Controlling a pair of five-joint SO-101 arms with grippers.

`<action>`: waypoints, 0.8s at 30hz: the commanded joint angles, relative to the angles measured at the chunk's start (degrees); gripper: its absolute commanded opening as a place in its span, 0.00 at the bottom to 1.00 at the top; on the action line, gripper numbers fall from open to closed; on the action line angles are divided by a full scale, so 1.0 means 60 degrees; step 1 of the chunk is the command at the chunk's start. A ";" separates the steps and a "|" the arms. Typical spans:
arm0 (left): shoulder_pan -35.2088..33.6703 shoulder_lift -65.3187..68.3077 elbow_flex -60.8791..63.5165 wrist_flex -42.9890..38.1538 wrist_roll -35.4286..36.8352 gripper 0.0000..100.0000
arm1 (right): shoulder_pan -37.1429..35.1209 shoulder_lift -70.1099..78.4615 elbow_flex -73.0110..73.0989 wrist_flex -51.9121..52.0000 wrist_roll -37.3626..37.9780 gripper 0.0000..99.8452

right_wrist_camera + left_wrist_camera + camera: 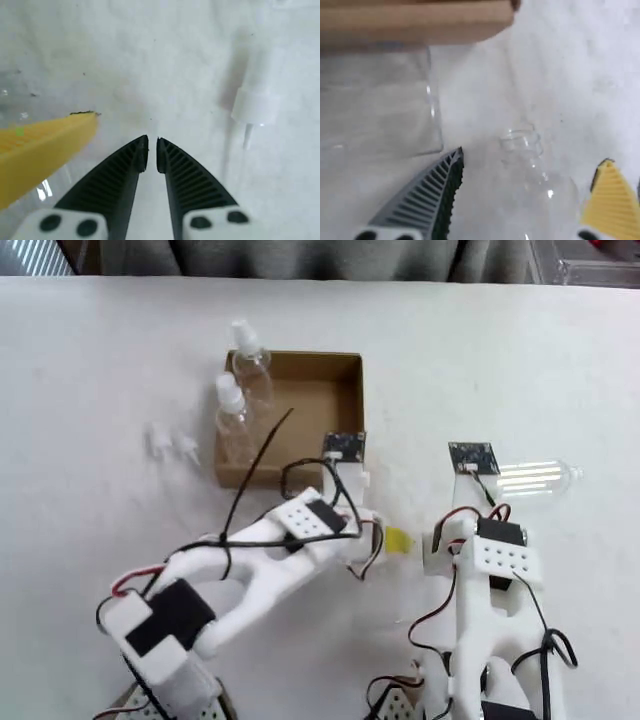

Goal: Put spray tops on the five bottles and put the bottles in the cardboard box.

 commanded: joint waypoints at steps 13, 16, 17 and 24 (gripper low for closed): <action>-0.0110 0.0549 -0.1187 0.1363 -0.0557 0.06 | 0.0418 -0.0242 -0.0029 -0.0315 0.0103 0.02; -0.0110 0.0535 -0.1187 0.1392 -0.0806 0.04 | 0.0505 -0.0242 -0.0015 -0.0344 0.0103 0.02; -0.0125 0.0535 -0.1172 0.1495 -0.0835 0.05 | 0.0505 -0.0242 -0.0015 -0.0344 0.0103 0.02; -0.0344 -0.0154 -0.1158 0.2564 -0.0850 0.05 | 0.0505 -0.0242 0.0059 -0.0359 0.0103 0.02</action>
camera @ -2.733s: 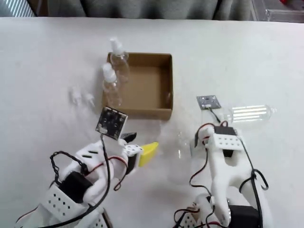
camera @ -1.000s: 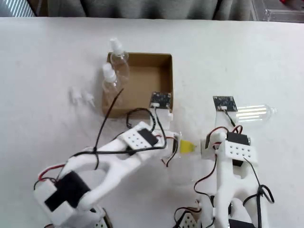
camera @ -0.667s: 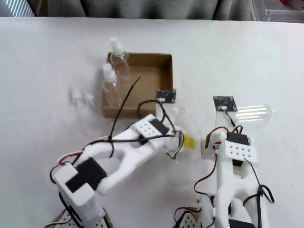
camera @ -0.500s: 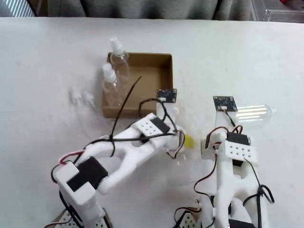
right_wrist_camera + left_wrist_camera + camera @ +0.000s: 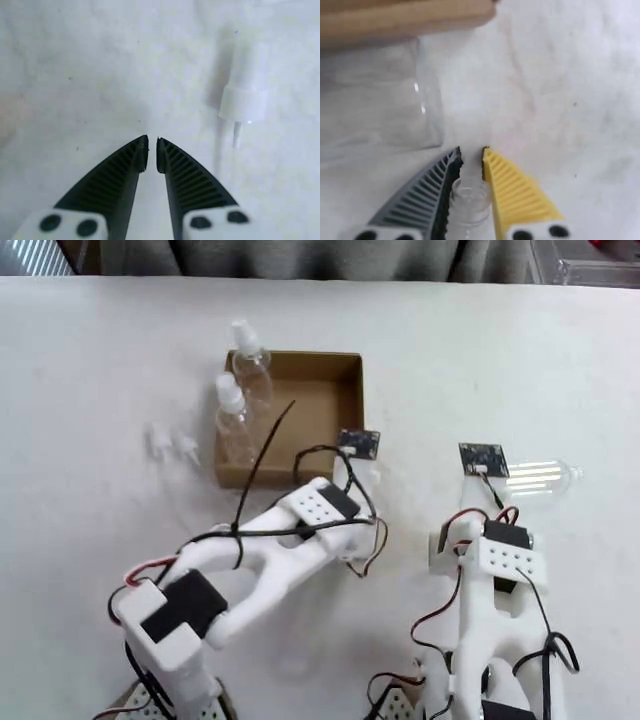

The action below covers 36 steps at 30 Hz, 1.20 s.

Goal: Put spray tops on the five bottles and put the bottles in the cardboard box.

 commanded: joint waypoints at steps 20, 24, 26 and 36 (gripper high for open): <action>-0.2571 -0.1927 0.0879 0.0542 -0.0850 0.27 | 0.0110 -0.0242 0.0044 -0.0110 0.0132 0.02; -0.3011 -0.1927 0.0264 0.1744 -0.1582 0.33 | 0.0110 -0.0242 0.0059 -0.0110 0.0601 0.02; -0.3172 -0.1927 -0.0220 0.2579 -0.2022 0.31 | 0.0110 -0.0242 0.0059 -0.0110 0.0601 0.02; -0.3377 -0.2674 -0.1055 0.4366 -0.3121 0.30 | 0.0095 -0.0242 0.0249 -0.0447 0.0659 0.02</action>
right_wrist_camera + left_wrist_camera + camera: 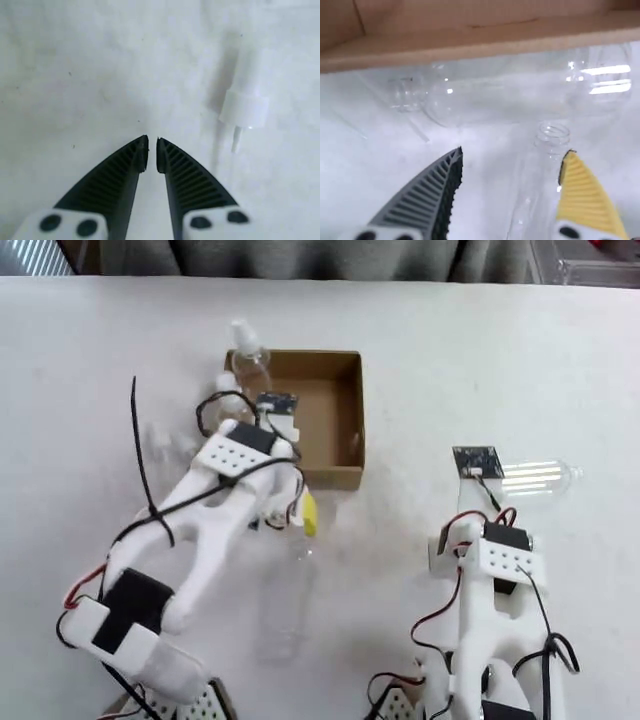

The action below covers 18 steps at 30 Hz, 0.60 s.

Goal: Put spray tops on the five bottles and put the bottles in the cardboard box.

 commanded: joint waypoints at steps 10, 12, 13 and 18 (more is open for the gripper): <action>0.0432 -0.3509 0.2081 -0.0264 -0.0234 0.30 | 0.0051 -0.0242 0.0073 -0.0212 0.0103 0.02; 0.0520 -0.3524 0.2608 -0.0674 -0.0586 0.30 | 0.0051 -0.0242 0.0073 -0.0212 0.0103 0.02; 0.0681 -0.3553 0.2842 -0.0864 -0.0674 0.30 | 0.0051 -0.0242 0.0073 -0.0212 0.0103 0.02; 0.1736 -0.3582 0.3546 -0.1480 -0.0352 0.30 | 0.0051 -0.0242 0.0073 -0.0212 0.0103 0.02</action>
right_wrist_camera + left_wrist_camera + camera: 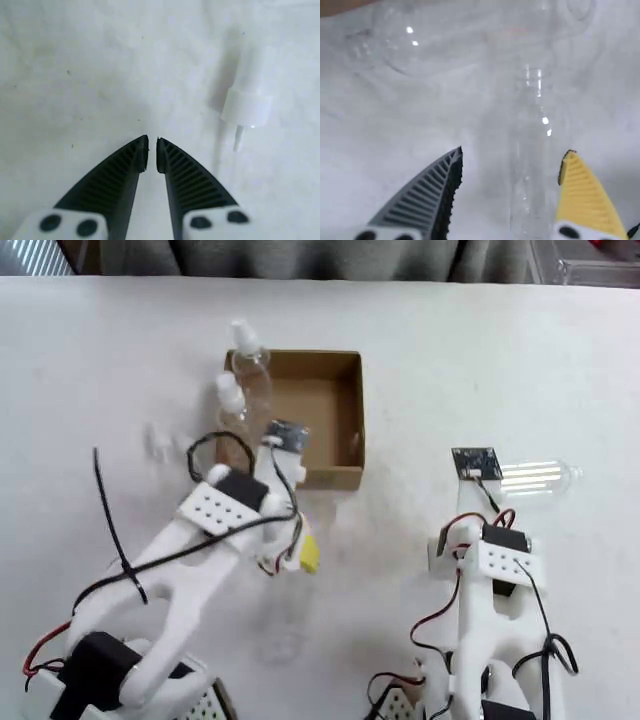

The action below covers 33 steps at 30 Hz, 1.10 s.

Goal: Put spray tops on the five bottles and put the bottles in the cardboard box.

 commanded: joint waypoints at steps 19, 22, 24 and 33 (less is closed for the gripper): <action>0.0256 -0.0359 0.0982 -0.2579 0.0293 0.40 | 0.0007 -0.0242 -0.0059 -0.0095 0.0117 0.02; 0.0022 0.0139 0.0879 -0.2623 0.0293 0.40 | -0.0007 -0.0242 -0.0059 -0.0095 0.0117 0.02; 0.0007 0.0872 0.0586 -0.2593 0.0293 0.40 | -0.0007 -0.0242 -0.0059 -0.0095 0.0117 0.02; 0.0022 0.2674 -0.0718 -0.1875 0.0337 0.40 | 0.0051 -0.0242 -0.0059 -0.0095 0.0527 0.02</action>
